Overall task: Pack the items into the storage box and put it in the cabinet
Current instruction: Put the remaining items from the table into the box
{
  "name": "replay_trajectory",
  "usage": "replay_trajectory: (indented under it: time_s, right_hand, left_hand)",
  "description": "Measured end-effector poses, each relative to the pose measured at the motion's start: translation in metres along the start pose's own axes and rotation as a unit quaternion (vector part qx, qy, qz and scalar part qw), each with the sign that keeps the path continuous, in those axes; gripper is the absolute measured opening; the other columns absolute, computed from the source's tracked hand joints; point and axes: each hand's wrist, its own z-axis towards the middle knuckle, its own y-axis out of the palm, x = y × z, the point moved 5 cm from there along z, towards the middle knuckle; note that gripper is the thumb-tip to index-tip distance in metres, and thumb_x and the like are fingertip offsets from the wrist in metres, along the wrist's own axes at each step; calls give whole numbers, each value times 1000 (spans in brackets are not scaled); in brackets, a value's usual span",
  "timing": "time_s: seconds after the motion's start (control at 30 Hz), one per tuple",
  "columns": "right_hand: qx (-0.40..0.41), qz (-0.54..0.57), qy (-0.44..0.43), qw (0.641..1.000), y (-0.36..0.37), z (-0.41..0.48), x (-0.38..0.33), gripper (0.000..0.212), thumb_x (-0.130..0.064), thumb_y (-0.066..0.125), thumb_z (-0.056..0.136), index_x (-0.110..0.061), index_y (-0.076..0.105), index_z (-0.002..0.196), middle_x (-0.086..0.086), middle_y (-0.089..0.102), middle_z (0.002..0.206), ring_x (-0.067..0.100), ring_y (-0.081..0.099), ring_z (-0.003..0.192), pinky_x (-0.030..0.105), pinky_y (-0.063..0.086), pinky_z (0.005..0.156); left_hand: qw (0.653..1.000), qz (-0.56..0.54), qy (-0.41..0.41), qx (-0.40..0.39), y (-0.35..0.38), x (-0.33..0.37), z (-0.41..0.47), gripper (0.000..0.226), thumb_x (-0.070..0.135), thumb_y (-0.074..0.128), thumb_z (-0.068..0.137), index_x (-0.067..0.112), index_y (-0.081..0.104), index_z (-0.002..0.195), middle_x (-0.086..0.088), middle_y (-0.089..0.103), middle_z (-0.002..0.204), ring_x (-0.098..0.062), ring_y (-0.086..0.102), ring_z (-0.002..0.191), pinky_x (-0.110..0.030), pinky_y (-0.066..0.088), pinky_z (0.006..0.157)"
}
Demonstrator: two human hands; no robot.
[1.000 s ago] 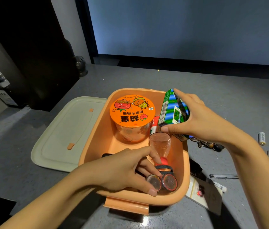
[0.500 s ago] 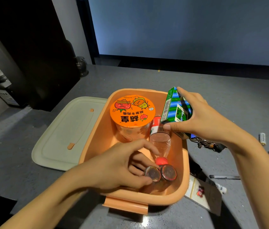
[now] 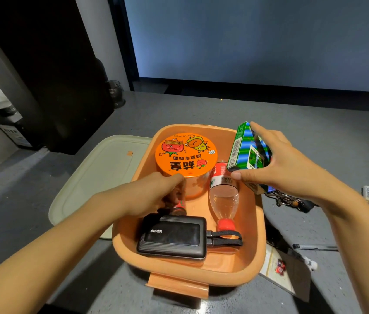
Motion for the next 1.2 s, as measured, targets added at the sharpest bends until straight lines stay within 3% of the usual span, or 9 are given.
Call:
replay_trajectory:
  time_s: [0.1,0.23,0.43,0.57,0.73,0.87,1.03,1.13,1.2]
  right_hand:
    - [-4,0,-1,1000,1,0,1,123,-69,61,37,-34,13,144,-4,30,137,15,36,121,34,43,96]
    - [-5,-1,-7,1000,1,0,1,124,-72,60,35,-35,13,144,-6,29,137,13,36,121,34,44,95]
    - [-36,6,-42,998,10,-4,-8,122,-74,61,35,-40,12,142,-12,27,135,10,36,120,32,44,94]
    - [-101,-52,-60,992,33,-12,-24,125,-82,55,35,-42,5,142,-22,24,128,-3,26,113,16,33,88]
    - [-157,-241,-51,956,82,-28,-35,117,-94,30,45,-40,-8,142,-1,22,139,23,22,128,40,28,104]
    - [-188,-305,4,933,113,-32,-35,110,-92,11,53,-32,1,145,10,16,150,33,20,134,45,25,106]
    - [-246,-277,25,929,116,-29,-27,99,-87,28,64,-26,22,142,6,18,149,32,33,130,41,36,99]
    - [-221,-278,2,935,112,-23,-31,76,-77,44,70,-16,45,116,7,40,123,26,50,103,33,41,75]
    - [-182,-314,-56,930,113,-20,-40,60,-75,45,72,-19,45,92,3,51,108,22,52,91,30,36,65]
  left_hand:
    - [996,75,-25,-33,5,-7,2,45,1,57,83,13,37,122,-6,65,104,-20,60,92,-38,49,84]
    - [995,94,-34,-31,11,-5,2,41,17,57,87,19,36,122,-3,66,109,-18,62,94,-40,50,84]
    - [968,-128,18,214,-25,-13,-23,43,30,69,79,34,46,115,18,64,109,-2,60,98,-27,47,89]
    - [951,-172,-14,256,-17,-32,-41,64,55,65,69,50,33,124,28,39,130,8,37,121,-23,33,100]
    - [938,-242,-47,245,-2,-45,-42,65,74,49,66,66,17,121,47,9,131,26,12,123,-20,19,105]
    - [926,-276,-50,252,2,-46,-41,68,74,44,69,55,19,131,31,16,142,12,19,131,-33,23,113]
    - [931,-255,-51,257,2,-45,-43,73,73,39,73,48,16,137,15,20,152,-1,20,137,-43,24,113]
    - [933,-257,-41,248,0,-41,-44,64,75,39,71,63,14,128,24,22,147,-1,23,135,-42,27,112]
    - [933,-262,-37,244,0,-39,-44,57,74,40,70,70,13,121,38,20,137,3,23,134,-39,28,112]
